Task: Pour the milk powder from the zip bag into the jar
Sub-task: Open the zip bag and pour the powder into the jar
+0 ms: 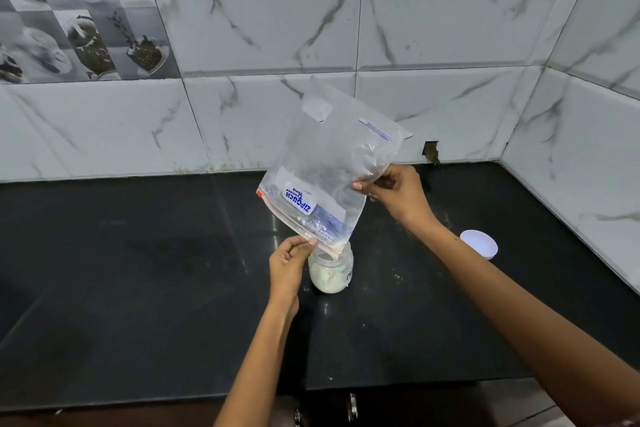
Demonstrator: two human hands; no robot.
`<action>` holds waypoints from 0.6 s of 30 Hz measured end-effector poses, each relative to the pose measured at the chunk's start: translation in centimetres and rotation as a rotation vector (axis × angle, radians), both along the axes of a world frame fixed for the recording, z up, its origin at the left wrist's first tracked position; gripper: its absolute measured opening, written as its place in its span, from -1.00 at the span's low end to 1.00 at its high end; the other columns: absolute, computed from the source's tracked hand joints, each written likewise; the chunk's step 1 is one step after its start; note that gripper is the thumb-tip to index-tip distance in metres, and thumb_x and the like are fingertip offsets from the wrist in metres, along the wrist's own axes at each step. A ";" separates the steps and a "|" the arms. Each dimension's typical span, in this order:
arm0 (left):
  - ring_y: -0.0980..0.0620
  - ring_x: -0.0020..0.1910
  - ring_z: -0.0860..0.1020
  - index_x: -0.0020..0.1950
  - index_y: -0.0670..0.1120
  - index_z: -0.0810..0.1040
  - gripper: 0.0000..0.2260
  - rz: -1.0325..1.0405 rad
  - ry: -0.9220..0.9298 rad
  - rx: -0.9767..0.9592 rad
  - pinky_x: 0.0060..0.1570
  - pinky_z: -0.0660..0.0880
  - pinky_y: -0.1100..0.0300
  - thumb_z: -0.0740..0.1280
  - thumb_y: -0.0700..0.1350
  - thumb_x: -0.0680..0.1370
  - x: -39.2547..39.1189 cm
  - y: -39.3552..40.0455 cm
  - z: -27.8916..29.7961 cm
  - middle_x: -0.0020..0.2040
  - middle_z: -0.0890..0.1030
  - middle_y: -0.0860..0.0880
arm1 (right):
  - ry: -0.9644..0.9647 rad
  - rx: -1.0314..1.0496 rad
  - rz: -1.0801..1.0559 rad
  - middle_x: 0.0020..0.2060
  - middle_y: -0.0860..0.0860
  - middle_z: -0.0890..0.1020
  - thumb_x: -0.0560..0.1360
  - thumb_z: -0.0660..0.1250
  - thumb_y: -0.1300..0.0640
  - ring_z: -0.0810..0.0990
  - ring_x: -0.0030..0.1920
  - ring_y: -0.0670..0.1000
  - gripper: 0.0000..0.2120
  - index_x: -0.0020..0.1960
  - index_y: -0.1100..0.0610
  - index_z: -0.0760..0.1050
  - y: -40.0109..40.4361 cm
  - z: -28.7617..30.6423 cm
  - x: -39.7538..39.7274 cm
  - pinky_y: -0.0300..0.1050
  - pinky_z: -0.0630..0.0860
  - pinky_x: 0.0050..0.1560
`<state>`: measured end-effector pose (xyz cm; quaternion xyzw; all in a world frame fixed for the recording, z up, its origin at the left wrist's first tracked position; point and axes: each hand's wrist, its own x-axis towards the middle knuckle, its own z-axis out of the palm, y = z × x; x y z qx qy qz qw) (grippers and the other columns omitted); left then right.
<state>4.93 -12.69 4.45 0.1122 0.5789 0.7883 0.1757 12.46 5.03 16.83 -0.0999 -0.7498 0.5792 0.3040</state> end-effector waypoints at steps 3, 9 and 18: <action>0.08 -0.20 0.67 -0.01 -0.27 0.63 -0.87 -0.043 0.015 0.009 -0.20 0.56 0.31 0.43 -0.24 0.48 -0.1 0.2 0.4 -0.19 0.72 -0.09 | 0.000 -0.008 0.042 -0.28 -0.04 0.70 0.36 0.48 0.33 0.65 -0.26 -0.19 -0.93 -0.20 0.20 0.66 0.0 0.0 -0.1 -0.40 0.50 -0.27; -0.01 0.01 0.67 0.18 -0.20 0.54 -0.78 -0.122 0.043 0.021 -0.03 0.59 0.22 0.36 -0.21 0.54 -0.6 0.2 0.7 -0.02 0.72 -0.08 | 0.001 0.006 0.044 -0.23 0.02 0.70 0.37 0.49 0.29 0.64 -0.20 -0.13 -0.93 -0.19 0.14 0.66 0.5 0.3 -0.3 -0.35 0.53 -0.21; -0.03 -0.19 0.50 0.18 0.09 0.47 -0.80 0.038 0.320 -0.176 -0.01 0.41 -0.01 0.30 -0.12 0.59 -0.8 -0.2 0.4 -0.27 0.60 0.09 | 0.014 -0.020 0.105 -0.19 0.10 0.69 0.36 0.47 0.35 0.68 -0.09 -0.01 -0.88 -0.09 0.30 0.64 0.9 -1.2 -0.2 -0.21 0.61 -0.04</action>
